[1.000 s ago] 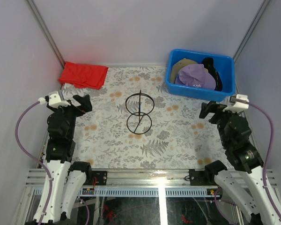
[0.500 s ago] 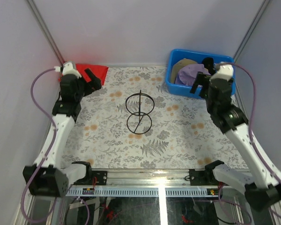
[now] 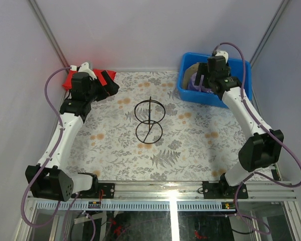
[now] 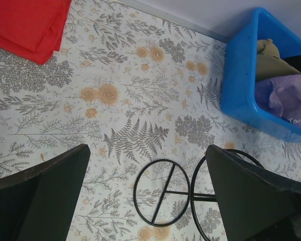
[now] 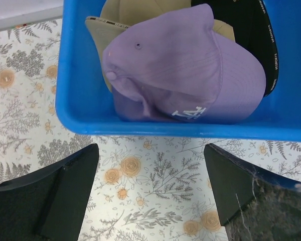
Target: Stack the hats
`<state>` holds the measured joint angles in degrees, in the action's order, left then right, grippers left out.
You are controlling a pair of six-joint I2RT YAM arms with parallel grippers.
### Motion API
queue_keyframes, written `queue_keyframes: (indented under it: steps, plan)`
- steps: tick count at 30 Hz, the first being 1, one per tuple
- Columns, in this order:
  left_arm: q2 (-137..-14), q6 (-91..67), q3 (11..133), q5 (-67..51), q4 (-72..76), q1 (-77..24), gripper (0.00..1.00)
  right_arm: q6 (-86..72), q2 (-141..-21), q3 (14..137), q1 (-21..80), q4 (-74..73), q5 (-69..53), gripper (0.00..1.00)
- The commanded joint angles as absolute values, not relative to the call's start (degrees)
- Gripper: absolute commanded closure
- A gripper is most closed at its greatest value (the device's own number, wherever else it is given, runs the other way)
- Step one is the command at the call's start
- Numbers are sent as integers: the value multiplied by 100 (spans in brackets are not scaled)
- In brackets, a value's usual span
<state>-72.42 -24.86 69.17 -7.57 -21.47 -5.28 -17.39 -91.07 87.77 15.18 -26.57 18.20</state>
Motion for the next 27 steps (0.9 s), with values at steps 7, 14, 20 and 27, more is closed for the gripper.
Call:
queue_keyframes:
  steps: [7, 14, 20, 27]
  plan:
    - [-7269, -2396, 7075, -939, -2304, -571, 3, -2588, -10400, 10212, 1268, -2808, 1850, 12]
    - [-7402, -2444, 7072, -1036, -2278, -572, 3, -2837, -11455, 11398, 1240, -3288, 2251, 15]
    - [-7482, -2427, 7119, -1024, -2308, -571, 3, -2959, -11997, 11858, 1205, -3424, 2331, 17]
    - [-7540, -2391, 7162, -985, -2416, -579, 3, -2971, -12027, 11721, 1206, -3439, 2660, 53]
